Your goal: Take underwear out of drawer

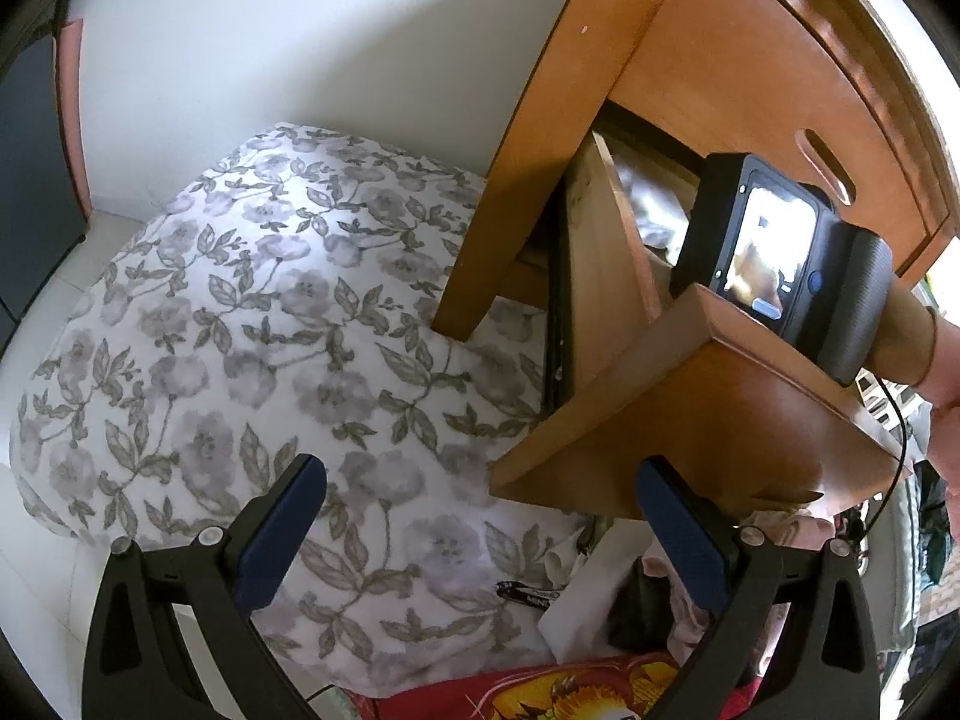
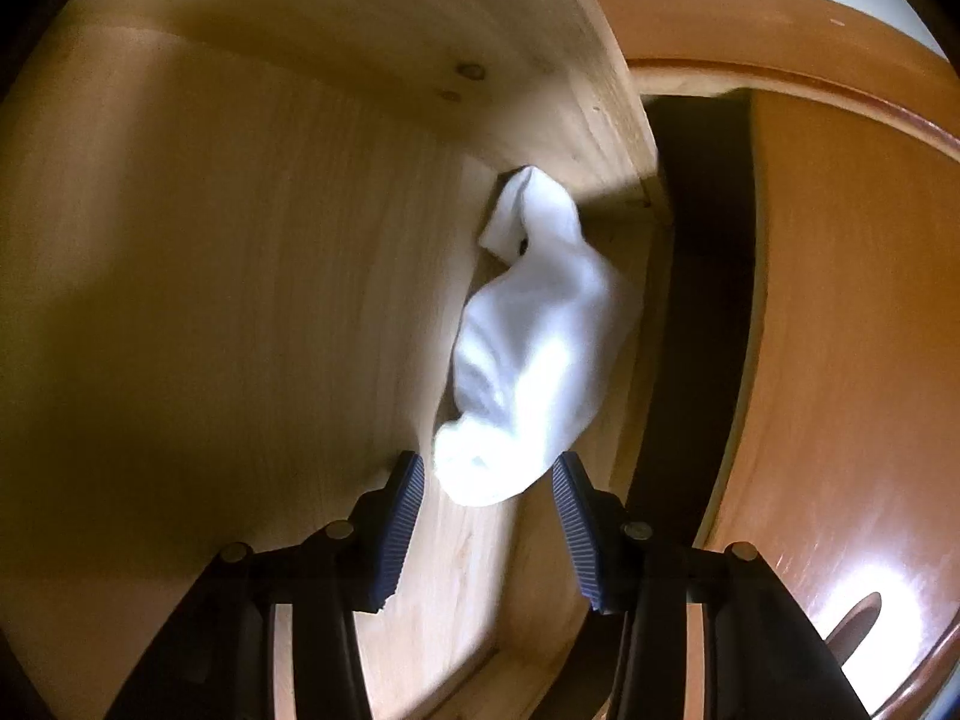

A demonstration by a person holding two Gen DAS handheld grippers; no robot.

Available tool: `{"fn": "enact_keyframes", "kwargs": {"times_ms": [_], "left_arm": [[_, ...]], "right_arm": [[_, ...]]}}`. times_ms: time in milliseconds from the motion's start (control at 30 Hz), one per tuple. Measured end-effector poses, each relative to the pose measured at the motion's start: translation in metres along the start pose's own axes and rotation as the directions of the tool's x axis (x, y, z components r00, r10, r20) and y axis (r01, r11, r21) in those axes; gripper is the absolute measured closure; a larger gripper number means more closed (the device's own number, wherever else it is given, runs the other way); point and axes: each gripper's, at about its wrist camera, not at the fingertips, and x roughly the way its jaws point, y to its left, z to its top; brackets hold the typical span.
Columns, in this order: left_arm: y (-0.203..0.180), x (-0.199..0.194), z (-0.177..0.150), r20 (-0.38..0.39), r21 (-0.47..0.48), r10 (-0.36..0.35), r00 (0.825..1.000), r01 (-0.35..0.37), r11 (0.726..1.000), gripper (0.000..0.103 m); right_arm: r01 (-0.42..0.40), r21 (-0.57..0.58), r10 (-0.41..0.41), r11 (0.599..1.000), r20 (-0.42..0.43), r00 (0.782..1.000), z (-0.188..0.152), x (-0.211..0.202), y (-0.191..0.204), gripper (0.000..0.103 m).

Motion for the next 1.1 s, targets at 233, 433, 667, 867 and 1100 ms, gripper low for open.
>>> {"fn": "enact_keyframes", "kwargs": {"times_ms": [233,433,667,867,1100], "left_arm": [[0.000,0.002,0.001,-0.008,0.004,0.009,1.000,-0.009,1.000,0.000],[-0.006,0.005,0.001,-0.014,0.024,0.007,1.000,-0.007,1.000,0.000],[-0.007,0.009,0.001,-0.024,0.032,0.010,1.000,-0.009,0.999,0.000],[-0.008,0.011,0.000,-0.035,0.031,0.012,0.999,-0.010,0.999,0.000],[-0.008,0.013,0.000,-0.042,0.031,0.011,0.999,-0.009,0.999,0.000]], "right_arm": [[0.048,-0.033,-0.047,0.998,0.032,0.998,0.002,0.009,0.011,0.061],[0.055,-0.040,-0.053,0.998,0.049,0.997,0.004,0.014,0.010,0.078],[0.025,-0.019,-0.024,1.000,0.043,0.999,0.009,0.032,-0.001,0.082],[0.003,-0.009,-0.003,1.000,0.037,0.999,-0.008,0.012,-0.007,0.089],[-0.025,0.044,0.024,0.999,0.035,0.999,-0.013,0.021,-0.024,0.098]]}}
